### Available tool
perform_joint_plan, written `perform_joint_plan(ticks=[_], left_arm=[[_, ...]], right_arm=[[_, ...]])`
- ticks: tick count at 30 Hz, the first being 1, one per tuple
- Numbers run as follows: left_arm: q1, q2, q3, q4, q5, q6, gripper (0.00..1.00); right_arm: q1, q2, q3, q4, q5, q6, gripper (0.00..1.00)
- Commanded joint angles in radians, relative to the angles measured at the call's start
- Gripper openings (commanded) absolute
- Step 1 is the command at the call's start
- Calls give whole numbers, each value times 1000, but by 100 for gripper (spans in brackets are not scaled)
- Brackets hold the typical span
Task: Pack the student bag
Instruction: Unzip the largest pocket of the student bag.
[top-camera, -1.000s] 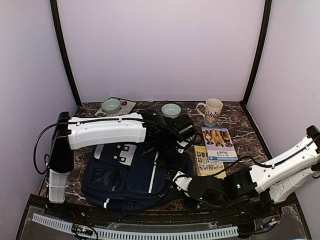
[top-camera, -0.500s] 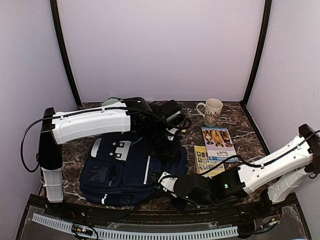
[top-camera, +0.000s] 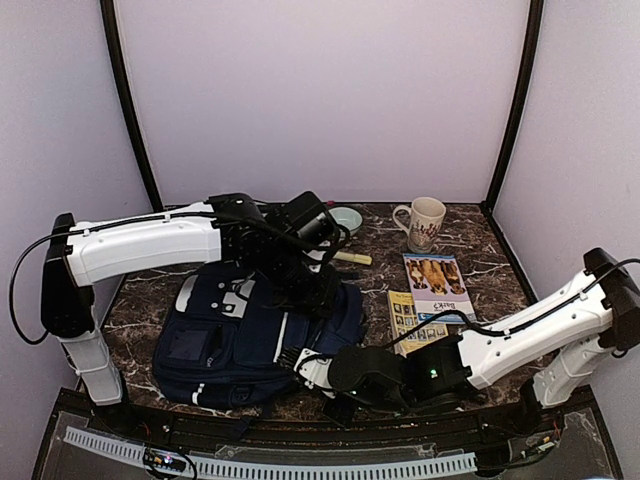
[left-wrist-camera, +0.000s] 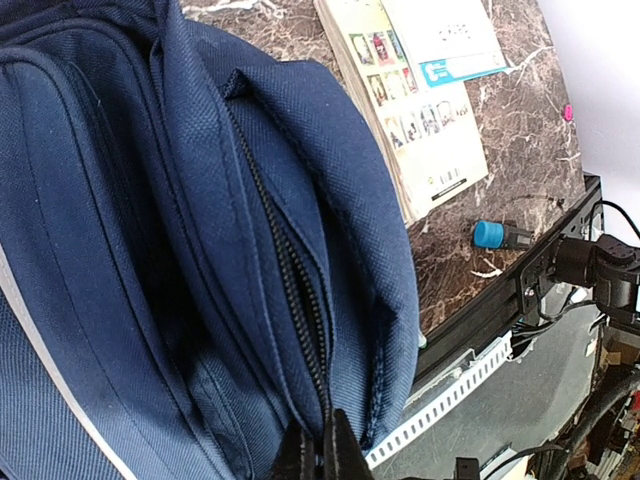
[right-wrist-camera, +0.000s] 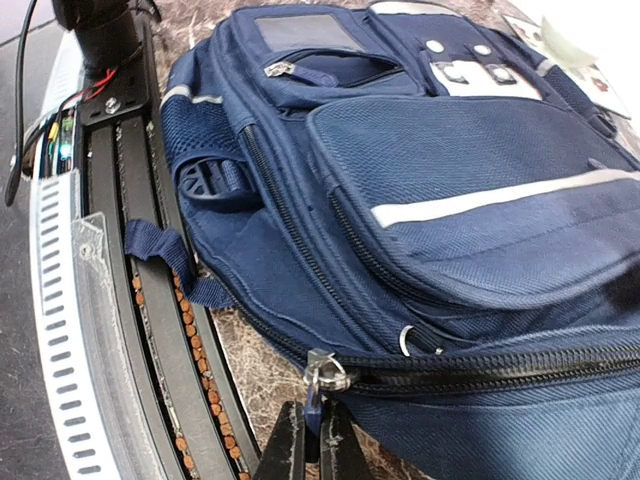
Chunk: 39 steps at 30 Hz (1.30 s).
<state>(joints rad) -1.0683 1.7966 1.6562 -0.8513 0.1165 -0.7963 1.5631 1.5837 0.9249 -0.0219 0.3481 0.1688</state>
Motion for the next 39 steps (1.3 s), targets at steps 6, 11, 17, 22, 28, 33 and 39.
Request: perform_joint_plan(ticks=[6, 11, 17, 22, 28, 33, 39], left_arm=[[26, -75, 38, 11, -84, 11, 0], [47, -78, 95, -91, -140, 47, 0], [60, -81, 130, -119, -158, 68, 0], [65, -62, 180, -128, -153, 81, 0], [67, -39, 246, -152, -140, 77, 0], [66, -41, 225, -155, -129, 68, 0], [65, -45, 191, -145, -112, 62, 0]], right_arm=[[12, 77, 80, 41, -112, -64, 0], [12, 80, 65, 53, -120, -63, 0], [12, 105, 81, 45, -137, -84, 0], [12, 131, 98, 40, -150, -105, 0], [11, 162, 115, 48, -155, -145, 0], [4, 171, 120, 54, -156, -155, 0], [-12, 156, 111, 60, -152, -125, 0]])
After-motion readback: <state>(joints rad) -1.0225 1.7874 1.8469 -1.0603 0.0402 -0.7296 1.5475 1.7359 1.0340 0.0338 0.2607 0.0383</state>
